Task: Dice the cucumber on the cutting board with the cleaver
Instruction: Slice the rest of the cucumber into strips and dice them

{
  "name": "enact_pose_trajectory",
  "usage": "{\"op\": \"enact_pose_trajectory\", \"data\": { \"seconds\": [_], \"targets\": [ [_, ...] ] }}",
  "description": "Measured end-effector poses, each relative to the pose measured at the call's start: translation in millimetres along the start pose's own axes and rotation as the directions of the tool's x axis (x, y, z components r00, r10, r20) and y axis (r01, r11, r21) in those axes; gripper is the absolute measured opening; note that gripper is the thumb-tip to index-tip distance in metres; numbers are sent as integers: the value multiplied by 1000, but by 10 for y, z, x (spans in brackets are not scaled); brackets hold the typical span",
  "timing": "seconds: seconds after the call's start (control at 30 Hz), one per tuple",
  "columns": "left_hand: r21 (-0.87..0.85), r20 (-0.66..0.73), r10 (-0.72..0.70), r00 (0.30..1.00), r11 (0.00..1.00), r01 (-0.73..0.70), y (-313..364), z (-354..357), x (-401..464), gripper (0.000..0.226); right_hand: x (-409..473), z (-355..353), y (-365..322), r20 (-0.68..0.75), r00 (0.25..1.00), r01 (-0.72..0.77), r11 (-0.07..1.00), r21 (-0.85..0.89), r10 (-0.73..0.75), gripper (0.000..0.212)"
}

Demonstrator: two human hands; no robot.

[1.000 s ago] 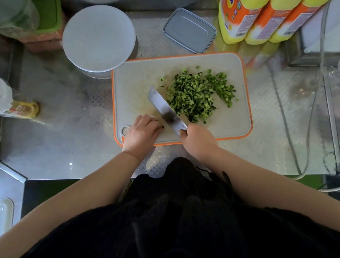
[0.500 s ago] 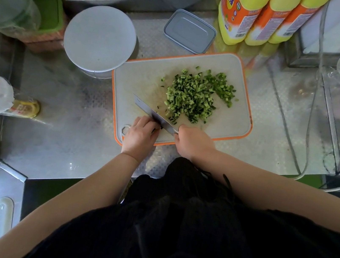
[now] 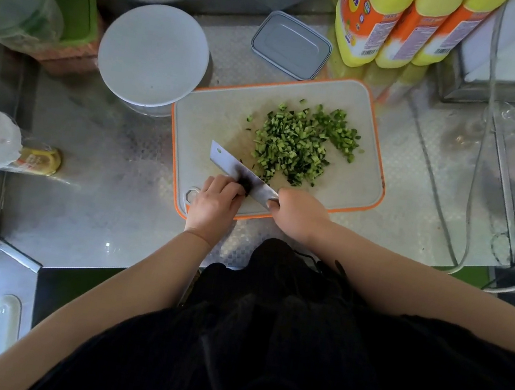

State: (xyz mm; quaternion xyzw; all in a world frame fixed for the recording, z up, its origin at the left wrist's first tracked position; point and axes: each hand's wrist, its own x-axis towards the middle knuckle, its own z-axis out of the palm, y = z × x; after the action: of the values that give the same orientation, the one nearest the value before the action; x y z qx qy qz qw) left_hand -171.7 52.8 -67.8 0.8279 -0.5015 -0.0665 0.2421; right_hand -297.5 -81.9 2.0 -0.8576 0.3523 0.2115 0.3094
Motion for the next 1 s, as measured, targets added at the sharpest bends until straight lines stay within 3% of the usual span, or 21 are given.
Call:
{"op": "enact_pose_trajectory", "data": {
  "seconds": [0.2,0.33,0.43,0.5,0.73,1.0],
  "targets": [
    [-26,24,-16,1000,1000,16,28,-44,1,7,41,-89,137,-68,995,-71,997,41,73,29],
    [-11,63,-77,995,997,77,49,-112,-14,27,32,-77,124,-74,995,-65,997,40,68,29],
    [32,122,-240,963,971,238,77,-142,-39,53,33,-78,137,-72,995,-63,997,34,65,29],
    [63,190,-334,923,943,328,102,-152,-40,59,42,-71,146,-74,995,-60,998,33,62,30],
    [15,202,-394,897,917,399,214,-138,4,38,40,-66,153,-79,995,-57,998,31,59,26],
    [37,214,-419,883,906,421,250,-137,159,32,21,-83,176,-89,995,-47,999,17,48,23]
  ]
}}
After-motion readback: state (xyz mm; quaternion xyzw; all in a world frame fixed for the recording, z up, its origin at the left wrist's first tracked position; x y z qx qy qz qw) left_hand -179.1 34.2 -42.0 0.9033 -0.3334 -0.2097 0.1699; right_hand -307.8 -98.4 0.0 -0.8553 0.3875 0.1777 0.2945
